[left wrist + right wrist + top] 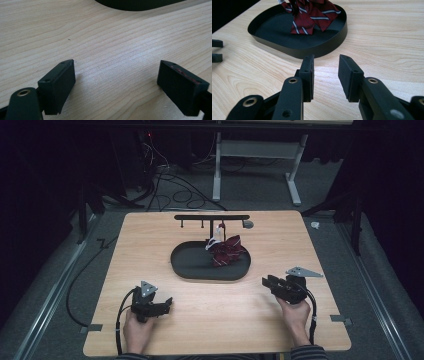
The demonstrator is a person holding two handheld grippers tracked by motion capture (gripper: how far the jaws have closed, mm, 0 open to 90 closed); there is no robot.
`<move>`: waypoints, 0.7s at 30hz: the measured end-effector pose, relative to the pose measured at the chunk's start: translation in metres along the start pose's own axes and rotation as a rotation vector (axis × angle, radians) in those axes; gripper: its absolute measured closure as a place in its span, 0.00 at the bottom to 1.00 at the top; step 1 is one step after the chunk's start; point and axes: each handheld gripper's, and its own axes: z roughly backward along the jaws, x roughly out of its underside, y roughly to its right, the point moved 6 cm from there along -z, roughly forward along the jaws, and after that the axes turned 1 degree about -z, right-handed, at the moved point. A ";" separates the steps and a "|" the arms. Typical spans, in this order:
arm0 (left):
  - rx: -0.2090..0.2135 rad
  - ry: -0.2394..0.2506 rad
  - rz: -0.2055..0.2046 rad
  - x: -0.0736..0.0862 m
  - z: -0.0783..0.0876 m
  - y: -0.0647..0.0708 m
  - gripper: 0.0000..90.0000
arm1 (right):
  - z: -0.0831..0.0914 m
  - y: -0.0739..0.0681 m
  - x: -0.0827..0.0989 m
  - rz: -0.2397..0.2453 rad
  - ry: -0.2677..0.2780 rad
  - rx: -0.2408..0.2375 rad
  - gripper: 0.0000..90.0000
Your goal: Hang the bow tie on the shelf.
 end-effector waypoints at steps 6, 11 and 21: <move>0.000 0.000 0.000 0.000 0.000 0.000 0.17 | -0.008 -0.002 0.006 0.011 -0.025 0.008 0.75; 0.000 0.000 0.000 0.000 0.000 0.000 0.17 | -0.013 -0.002 0.009 0.020 -0.043 0.024 0.75; 0.000 0.000 0.000 0.000 0.000 0.000 0.17 | -0.025 -0.003 0.017 0.034 -0.089 0.040 0.75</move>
